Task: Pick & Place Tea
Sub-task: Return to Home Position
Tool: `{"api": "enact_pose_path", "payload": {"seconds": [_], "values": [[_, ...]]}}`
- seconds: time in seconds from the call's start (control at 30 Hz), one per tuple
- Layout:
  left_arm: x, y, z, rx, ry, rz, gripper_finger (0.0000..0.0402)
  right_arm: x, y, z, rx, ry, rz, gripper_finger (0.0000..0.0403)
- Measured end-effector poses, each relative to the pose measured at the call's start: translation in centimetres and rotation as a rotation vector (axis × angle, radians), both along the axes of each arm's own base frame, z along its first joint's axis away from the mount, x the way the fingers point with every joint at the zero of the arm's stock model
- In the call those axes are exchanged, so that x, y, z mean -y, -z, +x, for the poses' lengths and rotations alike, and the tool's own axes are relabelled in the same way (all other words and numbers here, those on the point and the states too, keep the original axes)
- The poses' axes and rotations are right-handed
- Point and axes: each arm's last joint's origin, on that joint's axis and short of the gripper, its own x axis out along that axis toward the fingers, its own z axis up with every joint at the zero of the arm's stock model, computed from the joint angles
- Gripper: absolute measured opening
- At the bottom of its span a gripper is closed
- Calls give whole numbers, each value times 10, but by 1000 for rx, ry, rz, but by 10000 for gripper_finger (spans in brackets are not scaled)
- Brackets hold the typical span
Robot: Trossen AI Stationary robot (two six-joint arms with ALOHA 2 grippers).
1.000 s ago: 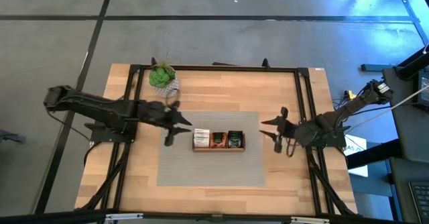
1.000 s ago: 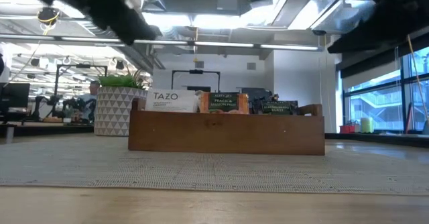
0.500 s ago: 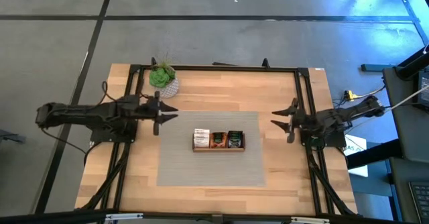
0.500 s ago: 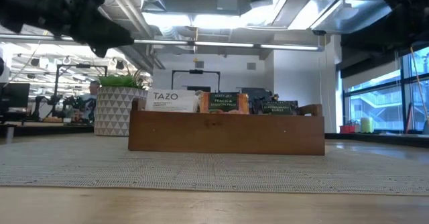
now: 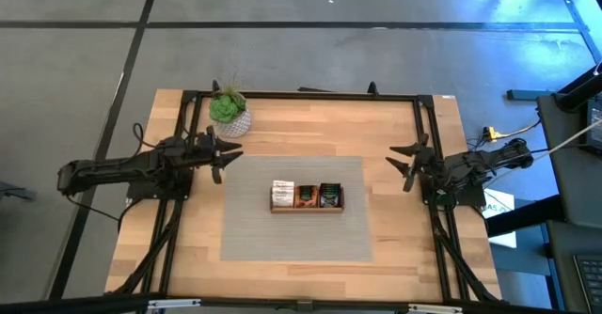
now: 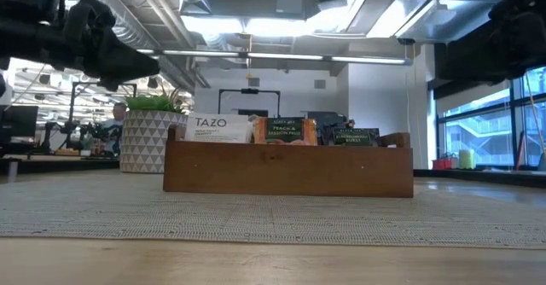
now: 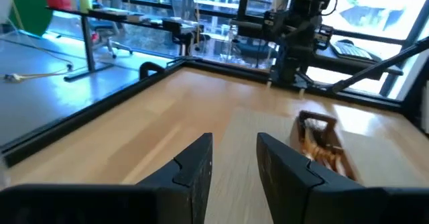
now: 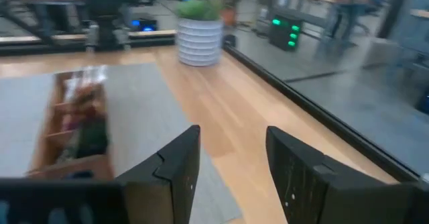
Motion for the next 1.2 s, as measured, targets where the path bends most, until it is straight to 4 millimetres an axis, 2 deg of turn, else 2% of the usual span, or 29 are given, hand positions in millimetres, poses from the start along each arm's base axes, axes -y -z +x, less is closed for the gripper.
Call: {"api": "enact_pose_path", "payload": {"seconds": [0.17, 0.33, 0.43, 0.6, 0.73, 0.87, 1.2], "values": [[-3, 13, -5, 9, -53, 6, 115, 2, 3, -1, -3, 85, -7, 171], [-8, 13, -9, 6, -141, 30, 116, 1, 9, 1, 9, 92, 17, 171], [-11, 15, -10, -36, -185, 87, 116, -3, 15, 8, 47, 15, 16, 171], [-13, 15, -10, -75, -199, 162, 116, -7, 13, 11, 62, -156, 4, 171], [-13, 15, -10, -73, -199, 156, 116, -14, 13, 12, 53, -383, 24, 171], [-13, 15, -10, -74, -198, 155, 116, -19, 14, 11, 23, -590, -27, 171], [-13, 15, -10, -74, -198, 155, 116, -20, 10, 11, 65, -606, -65, 171]]}}
